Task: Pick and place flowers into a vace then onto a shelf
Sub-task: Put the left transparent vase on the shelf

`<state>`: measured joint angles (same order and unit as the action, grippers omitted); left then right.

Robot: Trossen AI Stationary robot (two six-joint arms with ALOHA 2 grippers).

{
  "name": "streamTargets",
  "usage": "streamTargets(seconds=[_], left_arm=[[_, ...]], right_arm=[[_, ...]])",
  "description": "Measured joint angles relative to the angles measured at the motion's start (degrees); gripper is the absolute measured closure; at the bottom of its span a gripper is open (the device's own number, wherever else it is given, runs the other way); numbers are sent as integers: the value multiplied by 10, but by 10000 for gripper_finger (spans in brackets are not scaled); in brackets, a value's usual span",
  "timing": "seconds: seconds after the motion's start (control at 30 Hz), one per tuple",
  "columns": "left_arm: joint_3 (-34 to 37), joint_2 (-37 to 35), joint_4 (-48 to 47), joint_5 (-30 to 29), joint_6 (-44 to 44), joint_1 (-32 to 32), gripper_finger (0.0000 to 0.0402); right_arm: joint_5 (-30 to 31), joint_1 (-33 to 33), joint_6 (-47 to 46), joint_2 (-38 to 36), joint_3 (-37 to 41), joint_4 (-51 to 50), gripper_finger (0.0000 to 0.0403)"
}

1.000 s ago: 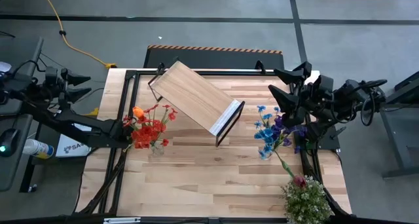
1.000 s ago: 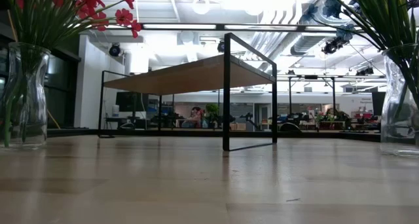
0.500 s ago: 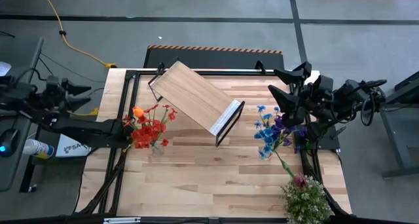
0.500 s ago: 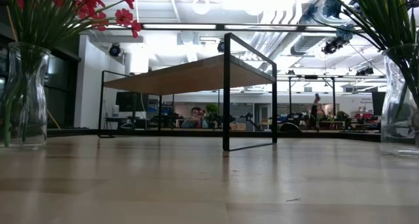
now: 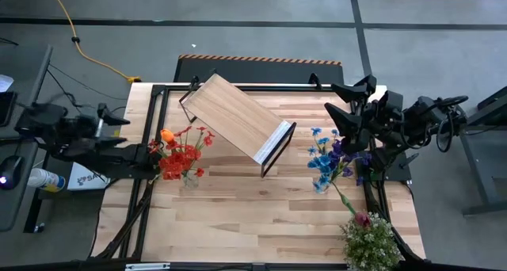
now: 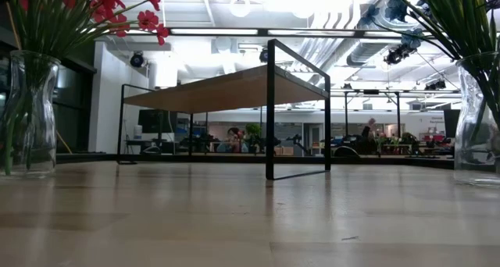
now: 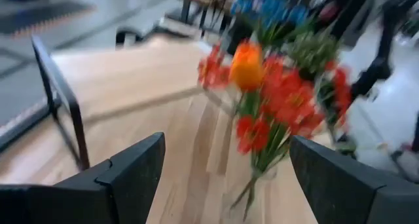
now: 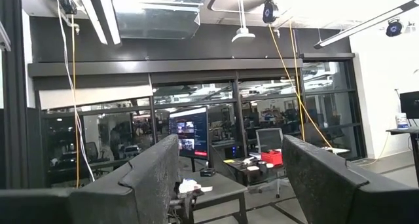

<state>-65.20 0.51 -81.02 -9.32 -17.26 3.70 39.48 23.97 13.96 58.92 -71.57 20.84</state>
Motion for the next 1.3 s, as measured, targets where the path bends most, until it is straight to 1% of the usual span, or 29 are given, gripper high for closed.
streamTargets(seconds=[0.17, 0.3, 0.5, 0.67, 0.8, 0.93, 1.17, 1.23, 1.3], left_arm=[[72, 0, 4, 4, -4, 1, 43], [117, 0, -6, 46, -8, 1, 43], [157, 0, -30, 61, -7, 1, 43], [206, -1, -22, 105, -4, 1, 43], [217, -1, -1, 102, 10, 1, 43], [222, -1, 22, 121, 35, 1, 43], [227, 0, 25, 133, 64, 1, 43], [227, 0, 39, 139, 68, 1, 43], [230, 0, 65, 157, 83, 1, 43]], right_arm=[[1, 0, 0, 3, 0, 0, 142], [13, 0, -9, 8, 0, 0, 142], [22, 0, -19, 11, 0, 0, 142], [21, 0, -26, 12, 0, 0, 142], [24, 0, -26, 12, 0, 0, 142], [27, 0, -31, 14, 0, 0, 142], [61, 0, -35, 30, 0, 3, 142], [72, 0, -34, 34, 0, 5, 142], [78, 0, -34, 38, 0, 9, 142]])
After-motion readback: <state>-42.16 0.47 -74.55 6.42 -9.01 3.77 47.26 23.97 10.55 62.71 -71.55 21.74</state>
